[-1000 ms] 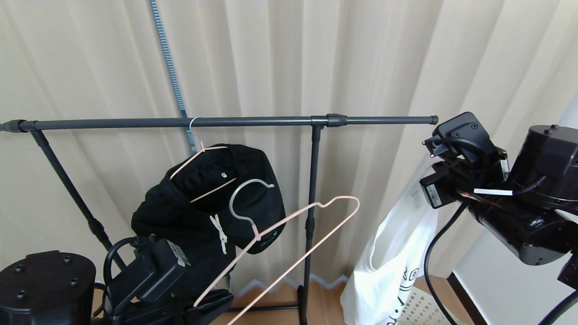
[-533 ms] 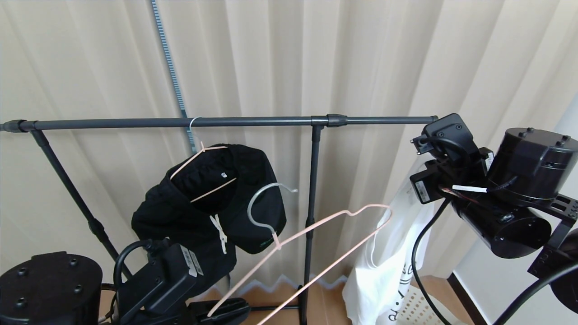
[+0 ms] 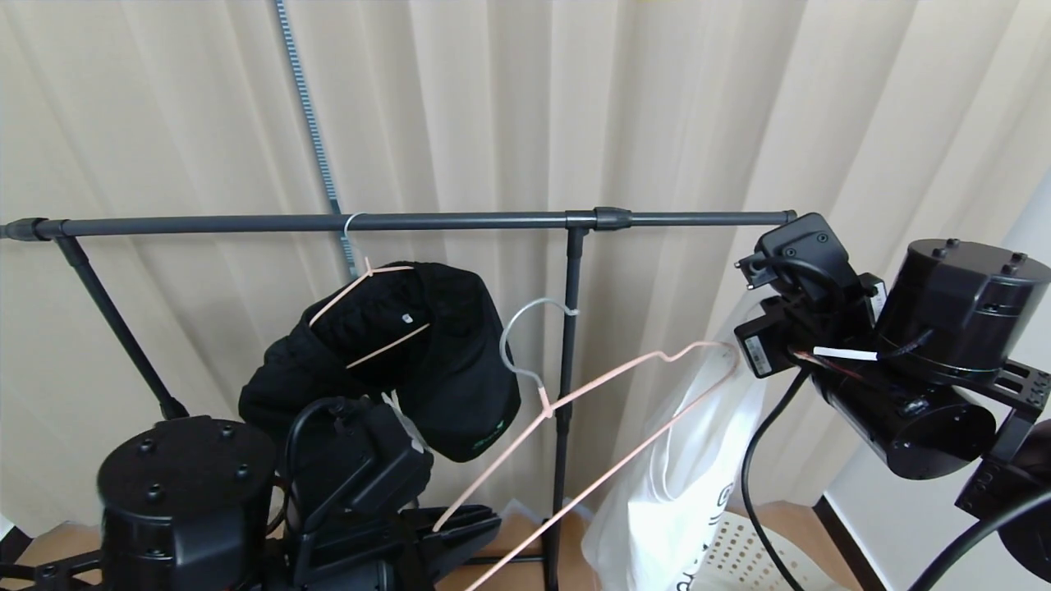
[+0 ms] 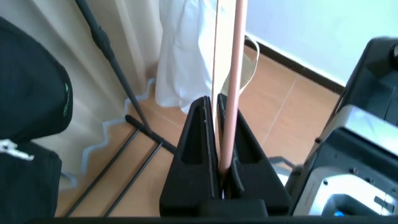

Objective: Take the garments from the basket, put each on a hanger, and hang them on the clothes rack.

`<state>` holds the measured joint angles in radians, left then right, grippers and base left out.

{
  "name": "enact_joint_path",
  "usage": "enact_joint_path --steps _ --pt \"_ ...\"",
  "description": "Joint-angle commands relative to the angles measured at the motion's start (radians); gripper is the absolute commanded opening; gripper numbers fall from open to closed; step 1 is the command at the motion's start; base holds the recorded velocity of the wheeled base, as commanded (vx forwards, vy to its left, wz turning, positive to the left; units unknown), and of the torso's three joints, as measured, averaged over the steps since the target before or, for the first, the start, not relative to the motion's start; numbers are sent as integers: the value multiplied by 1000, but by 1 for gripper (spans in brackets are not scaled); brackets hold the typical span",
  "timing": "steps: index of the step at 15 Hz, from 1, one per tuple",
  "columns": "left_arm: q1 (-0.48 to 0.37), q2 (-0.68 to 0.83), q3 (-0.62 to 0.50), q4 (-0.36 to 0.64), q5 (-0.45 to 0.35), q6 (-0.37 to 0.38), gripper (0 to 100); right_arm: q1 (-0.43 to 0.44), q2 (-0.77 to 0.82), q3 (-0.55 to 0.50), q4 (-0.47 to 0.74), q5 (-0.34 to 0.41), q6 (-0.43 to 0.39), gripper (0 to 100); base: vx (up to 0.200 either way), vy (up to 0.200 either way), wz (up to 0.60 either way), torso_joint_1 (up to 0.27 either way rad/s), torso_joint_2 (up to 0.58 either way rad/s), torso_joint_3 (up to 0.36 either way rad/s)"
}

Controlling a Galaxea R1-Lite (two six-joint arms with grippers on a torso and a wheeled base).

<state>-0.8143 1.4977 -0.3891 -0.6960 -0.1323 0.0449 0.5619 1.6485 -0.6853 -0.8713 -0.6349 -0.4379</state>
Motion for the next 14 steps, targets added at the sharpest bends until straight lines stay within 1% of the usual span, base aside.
enact_joint_path --steps 1,3,6,7,8,10,12,14 --pt "0 99 -22 -60 5 -5 0 21 -3 4 0 0 2 0 0 0 0 0 0 0" --pt "1 131 -42 -80 5 -7 0 32 -4 9 0 -2 4 0 0 0 0 0 0 0" --pt "3 136 -62 -80 5 -8 0 58 -9 18 0 -2 4 0 0 0 0 0 0 0" --pt "3 136 -74 -80 7 -19 0 87 -19 32 2 -2 4 0 0 0 0 0 0 0" --pt "4 136 -76 -80 8 -22 0 98 -26 33 2 -2 4 0 0 0 0 0 0 0" --pt "4 134 -74 -82 20 -26 0 147 -44 46 3 -25 2 0 0 0 0 0 0 0" --pt "4 133 -74 -82 25 -26 0 187 -53 55 3 -32 2 0 0 0 0 0 0 0" --pt "4 133 -76 -82 26 -26 0 250 -67 69 5 -45 2 0 0 0 0 0 0 0"
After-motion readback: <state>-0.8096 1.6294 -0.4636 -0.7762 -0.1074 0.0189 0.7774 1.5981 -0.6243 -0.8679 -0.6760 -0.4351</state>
